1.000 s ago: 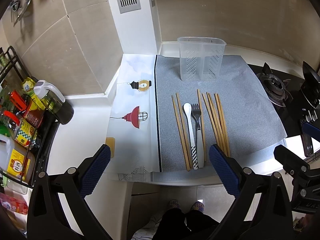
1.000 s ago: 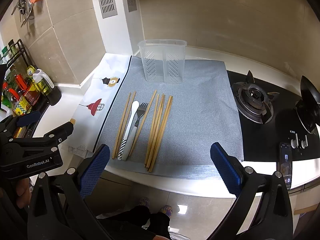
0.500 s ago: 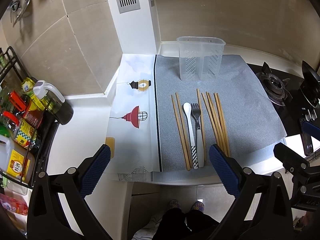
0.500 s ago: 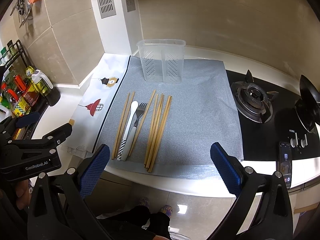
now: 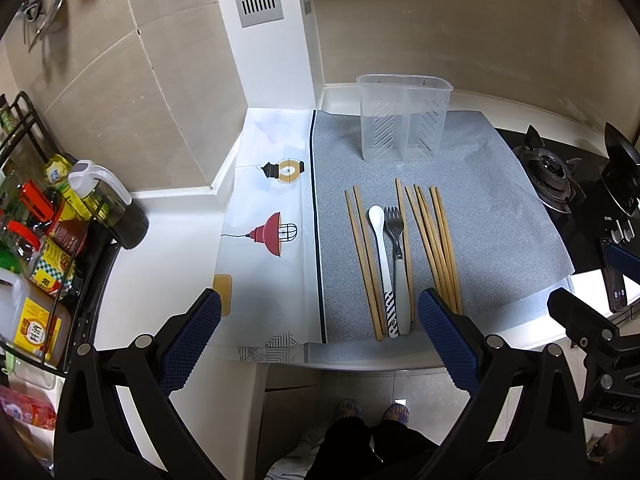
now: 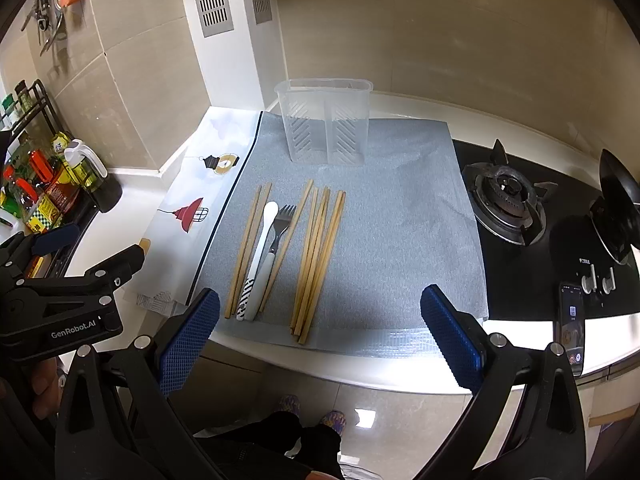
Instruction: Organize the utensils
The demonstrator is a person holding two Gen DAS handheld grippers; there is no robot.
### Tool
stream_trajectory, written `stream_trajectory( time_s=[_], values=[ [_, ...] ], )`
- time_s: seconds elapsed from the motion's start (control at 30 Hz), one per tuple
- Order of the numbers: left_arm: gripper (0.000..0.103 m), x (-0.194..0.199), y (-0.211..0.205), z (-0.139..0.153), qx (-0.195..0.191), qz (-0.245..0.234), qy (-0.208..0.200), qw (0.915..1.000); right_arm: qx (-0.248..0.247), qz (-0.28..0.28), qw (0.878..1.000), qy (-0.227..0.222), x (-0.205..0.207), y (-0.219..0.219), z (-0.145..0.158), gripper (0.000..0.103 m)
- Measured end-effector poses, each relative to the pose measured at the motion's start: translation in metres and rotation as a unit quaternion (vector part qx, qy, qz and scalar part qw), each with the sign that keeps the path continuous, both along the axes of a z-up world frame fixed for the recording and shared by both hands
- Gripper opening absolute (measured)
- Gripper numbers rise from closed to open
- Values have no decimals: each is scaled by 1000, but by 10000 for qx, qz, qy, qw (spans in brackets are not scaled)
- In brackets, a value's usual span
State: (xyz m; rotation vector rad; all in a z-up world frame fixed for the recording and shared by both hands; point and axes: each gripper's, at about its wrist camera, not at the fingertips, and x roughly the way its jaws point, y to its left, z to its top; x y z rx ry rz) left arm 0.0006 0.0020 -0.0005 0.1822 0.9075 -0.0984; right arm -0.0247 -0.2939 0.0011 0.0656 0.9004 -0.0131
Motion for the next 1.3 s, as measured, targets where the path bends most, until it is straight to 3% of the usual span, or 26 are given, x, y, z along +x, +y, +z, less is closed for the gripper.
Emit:
stream_trajectory(
  time_s=[1.3],
  values=[
    [96, -2, -4, -1, 27, -37, 11, 10000, 10, -19, 10000, -7, 0, -7, 0, 98]
  ],
)
